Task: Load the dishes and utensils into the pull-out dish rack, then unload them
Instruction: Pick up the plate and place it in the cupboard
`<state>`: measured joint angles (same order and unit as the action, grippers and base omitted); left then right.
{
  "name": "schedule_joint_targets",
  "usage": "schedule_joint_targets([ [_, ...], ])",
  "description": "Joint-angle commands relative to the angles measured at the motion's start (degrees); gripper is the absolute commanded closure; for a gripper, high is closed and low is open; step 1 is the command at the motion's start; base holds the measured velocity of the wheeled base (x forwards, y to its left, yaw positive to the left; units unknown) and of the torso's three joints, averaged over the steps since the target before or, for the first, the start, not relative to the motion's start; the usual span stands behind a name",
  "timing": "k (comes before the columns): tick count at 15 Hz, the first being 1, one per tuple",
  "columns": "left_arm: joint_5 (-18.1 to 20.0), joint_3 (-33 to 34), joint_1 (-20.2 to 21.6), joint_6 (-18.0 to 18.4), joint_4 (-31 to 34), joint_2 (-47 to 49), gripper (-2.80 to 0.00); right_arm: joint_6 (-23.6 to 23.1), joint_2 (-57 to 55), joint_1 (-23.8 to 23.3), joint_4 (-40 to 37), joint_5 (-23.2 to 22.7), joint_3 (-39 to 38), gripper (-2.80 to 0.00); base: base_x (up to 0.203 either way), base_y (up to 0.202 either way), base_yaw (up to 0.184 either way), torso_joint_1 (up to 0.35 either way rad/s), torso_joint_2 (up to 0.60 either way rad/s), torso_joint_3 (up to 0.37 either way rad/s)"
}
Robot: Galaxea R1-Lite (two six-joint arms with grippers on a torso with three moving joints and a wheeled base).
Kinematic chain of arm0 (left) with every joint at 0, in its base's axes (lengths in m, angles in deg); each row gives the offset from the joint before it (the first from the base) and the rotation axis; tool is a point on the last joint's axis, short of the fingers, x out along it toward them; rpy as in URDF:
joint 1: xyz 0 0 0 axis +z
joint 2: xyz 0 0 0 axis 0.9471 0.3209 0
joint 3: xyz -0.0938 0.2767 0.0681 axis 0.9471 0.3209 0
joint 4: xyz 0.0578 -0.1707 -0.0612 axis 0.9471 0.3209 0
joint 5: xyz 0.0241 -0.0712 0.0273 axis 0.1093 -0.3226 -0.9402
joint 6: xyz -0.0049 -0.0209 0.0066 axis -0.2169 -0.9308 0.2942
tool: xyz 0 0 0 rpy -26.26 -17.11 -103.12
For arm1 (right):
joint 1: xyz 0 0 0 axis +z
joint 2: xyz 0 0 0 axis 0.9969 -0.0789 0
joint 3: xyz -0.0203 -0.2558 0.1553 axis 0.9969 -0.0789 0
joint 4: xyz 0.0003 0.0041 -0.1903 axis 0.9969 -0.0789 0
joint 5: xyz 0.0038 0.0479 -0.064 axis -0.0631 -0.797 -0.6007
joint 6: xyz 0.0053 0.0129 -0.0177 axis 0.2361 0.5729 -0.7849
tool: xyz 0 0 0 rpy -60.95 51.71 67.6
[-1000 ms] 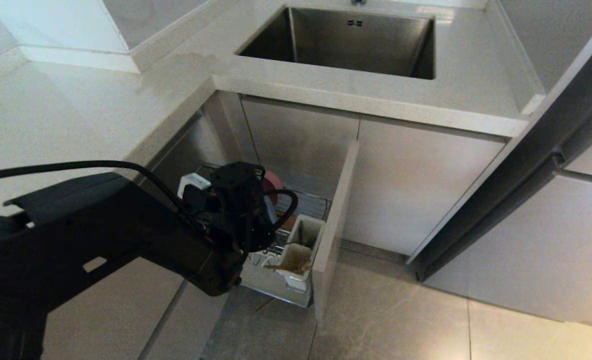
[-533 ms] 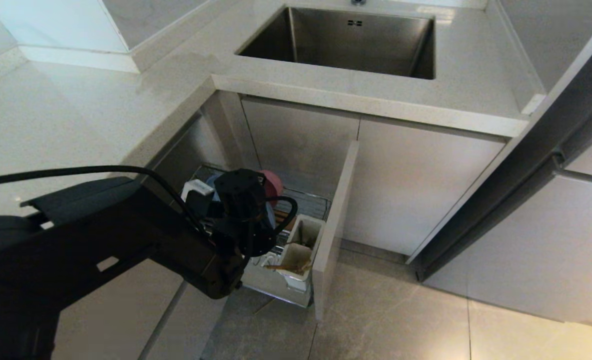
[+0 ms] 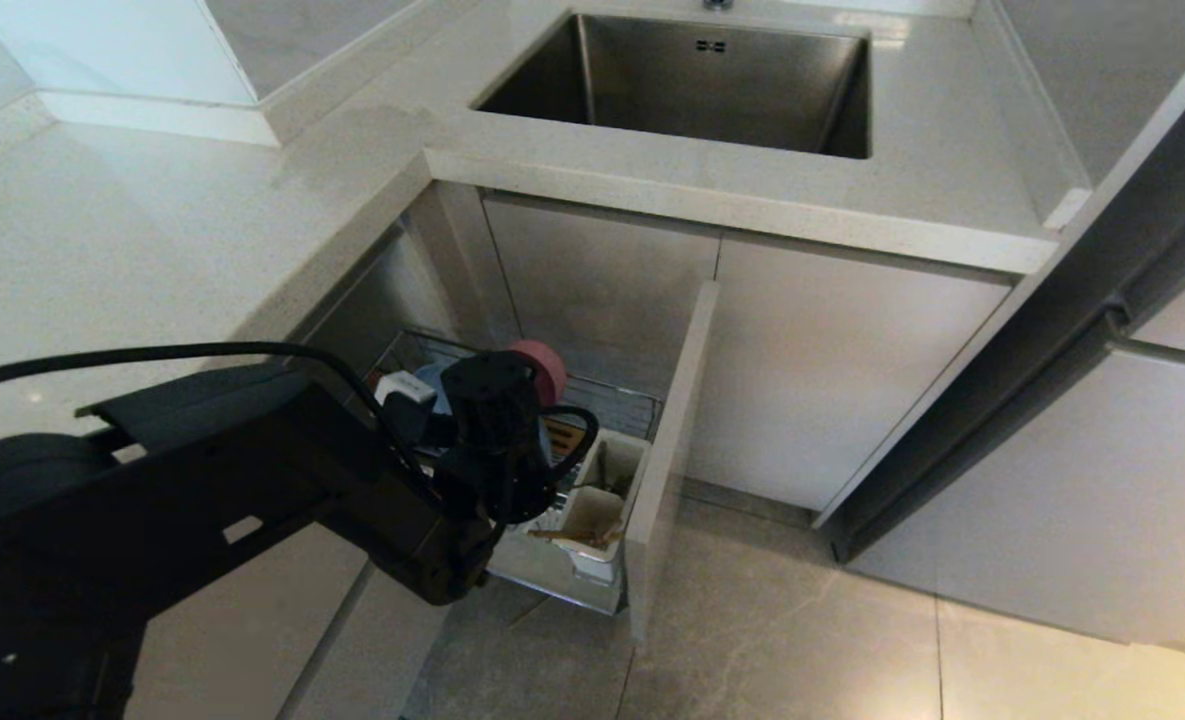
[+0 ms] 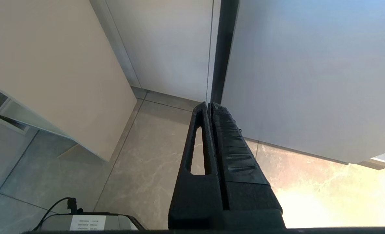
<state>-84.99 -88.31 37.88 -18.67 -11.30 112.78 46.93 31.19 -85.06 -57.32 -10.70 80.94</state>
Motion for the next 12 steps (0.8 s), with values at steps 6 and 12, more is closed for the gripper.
schedule_joint_targets([
  [6,-0.40,0.68,0.42,-1.32,-0.01,2.31,0.00,-0.01,0.00,0.02,0.03,0.00,-0.52,0.00,0.000,0.000,0.000,0.000,0.00,0.000],
  [12,-1.45,0.43,0.44,-1.32,0.28,2.95,0.00,-0.01,0.00,0.02,0.03,0.00,-0.44,0.00,0.000,0.000,0.000,0.000,0.00,0.000],
])
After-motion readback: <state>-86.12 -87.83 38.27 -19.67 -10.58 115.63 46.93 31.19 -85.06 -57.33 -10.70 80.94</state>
